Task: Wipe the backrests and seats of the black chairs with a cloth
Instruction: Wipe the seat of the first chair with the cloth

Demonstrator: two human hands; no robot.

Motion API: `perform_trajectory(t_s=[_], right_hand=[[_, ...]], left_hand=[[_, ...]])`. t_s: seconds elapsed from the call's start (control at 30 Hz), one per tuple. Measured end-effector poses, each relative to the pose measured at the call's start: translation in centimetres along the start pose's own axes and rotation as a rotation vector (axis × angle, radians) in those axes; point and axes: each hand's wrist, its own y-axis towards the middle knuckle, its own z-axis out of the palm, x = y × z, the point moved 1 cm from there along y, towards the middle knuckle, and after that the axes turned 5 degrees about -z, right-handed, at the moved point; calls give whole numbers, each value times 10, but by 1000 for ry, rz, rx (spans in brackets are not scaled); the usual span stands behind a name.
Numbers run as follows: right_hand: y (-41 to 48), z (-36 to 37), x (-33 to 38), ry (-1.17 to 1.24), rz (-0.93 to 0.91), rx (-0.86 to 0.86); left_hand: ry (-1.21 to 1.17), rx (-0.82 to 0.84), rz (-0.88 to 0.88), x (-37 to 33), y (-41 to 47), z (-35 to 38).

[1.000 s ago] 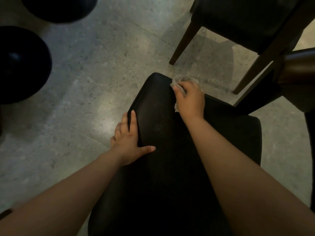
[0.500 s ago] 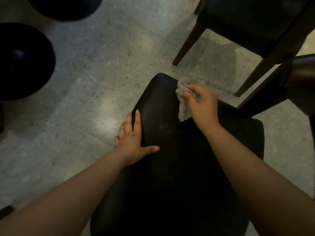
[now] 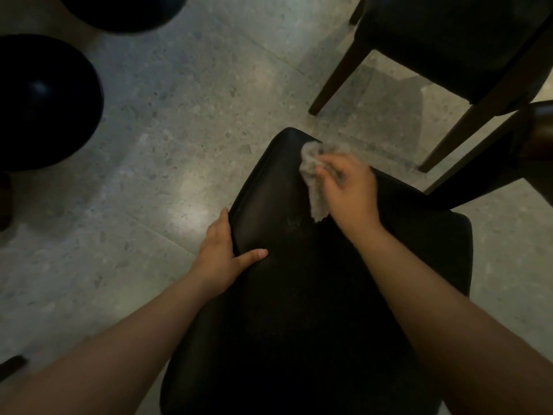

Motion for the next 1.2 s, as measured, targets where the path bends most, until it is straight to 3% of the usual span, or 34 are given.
perform_trajectory(t_s=[0.23, 0.4, 0.47, 0.63, 0.83, 1.0, 1.2], right_hand=[[24, 30, 8, -125, 132, -123], [-24, 34, 21, -109, -95, 96], [-22, 28, 18, -95, -100, 150], [33, 16, 8, 3, 7, -50], [33, 38, 16, -85, 23, -44], [4, 35, 24, -23, -63, 228], [59, 29, 23, -36, -61, 31]], left_hand=[[10, -18, 20, 2, 0, 1], [13, -40, 27, 2, -1, 2], [12, -43, 36, 1, -1, 1], [6, -32, 29, 1, -2, 3], [8, -32, 35, 1, 0, 3], [-2, -45, 37, 1, 0, 4], [-5, -26, 44, 2, 0, 4]])
